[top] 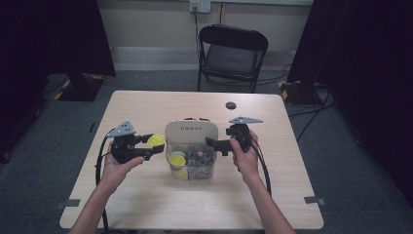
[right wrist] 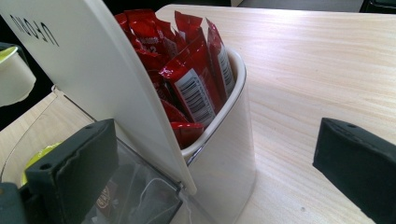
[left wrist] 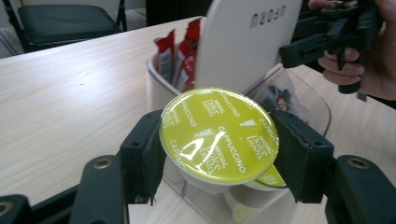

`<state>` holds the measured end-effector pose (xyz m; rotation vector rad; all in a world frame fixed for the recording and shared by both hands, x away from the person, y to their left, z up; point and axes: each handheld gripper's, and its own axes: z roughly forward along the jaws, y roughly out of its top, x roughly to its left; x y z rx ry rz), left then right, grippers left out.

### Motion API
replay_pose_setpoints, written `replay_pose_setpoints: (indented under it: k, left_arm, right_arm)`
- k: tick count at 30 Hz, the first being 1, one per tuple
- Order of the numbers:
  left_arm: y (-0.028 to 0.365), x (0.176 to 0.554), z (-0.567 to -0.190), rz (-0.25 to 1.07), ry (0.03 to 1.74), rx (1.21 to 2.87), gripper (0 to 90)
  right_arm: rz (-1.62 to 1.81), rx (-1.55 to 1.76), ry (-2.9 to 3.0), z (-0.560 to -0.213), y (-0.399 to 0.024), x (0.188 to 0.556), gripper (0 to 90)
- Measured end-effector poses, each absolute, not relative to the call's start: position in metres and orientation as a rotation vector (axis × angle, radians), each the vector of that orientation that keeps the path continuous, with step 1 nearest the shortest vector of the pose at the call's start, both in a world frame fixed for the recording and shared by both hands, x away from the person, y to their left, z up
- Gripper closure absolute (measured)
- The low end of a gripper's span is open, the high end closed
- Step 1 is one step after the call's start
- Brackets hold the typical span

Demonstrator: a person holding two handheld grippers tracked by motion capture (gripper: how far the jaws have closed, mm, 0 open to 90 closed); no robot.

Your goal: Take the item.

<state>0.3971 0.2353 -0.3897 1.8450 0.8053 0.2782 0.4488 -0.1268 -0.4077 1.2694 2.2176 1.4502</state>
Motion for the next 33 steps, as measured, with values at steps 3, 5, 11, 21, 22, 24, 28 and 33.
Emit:
replay_pose_setpoints:
  k: [3,5,11,21,22,24,28,33]
  left_arm:
    - [0.241,0.398,-0.39,0.289,0.82,1.845,38.4]
    - [0.245,0.4,-0.391,0.291,0.826,1.841,38.4]
    - [0.256,0.404,-0.393,0.298,0.858,1.844,38.4]
    - [0.271,0.409,-0.398,0.318,0.888,1.857,38.4]
    - [0.272,0.41,-0.4,0.321,0.889,1.854,38.4]
    - [0.274,0.411,-0.401,0.325,0.9,1.862,38.4]
    - [0.279,0.414,-0.406,0.328,0.92,1.865,38.4]
    - [0.287,0.418,-0.414,0.336,0.956,1.869,38.4]
  right_arm:
    - [1.452,1.27,2.219,-0.407,-0.128,0.449,0.0]
    - [1.451,1.271,2.219,-0.407,-0.128,0.449,0.0]
    - [1.449,1.271,2.22,-0.407,-0.128,0.449,0.0]
    - [1.458,1.271,2.215,-0.406,-0.129,0.45,0.0]
    - [1.461,1.271,2.218,-0.406,-0.129,0.45,0.0]
    - [1.464,1.273,2.22,-0.406,-0.129,0.45,0.0]
    - [1.459,1.271,2.222,-0.407,-0.129,0.45,0.0]
    - [1.457,1.271,2.22,-0.407,-0.129,0.45,0.0]
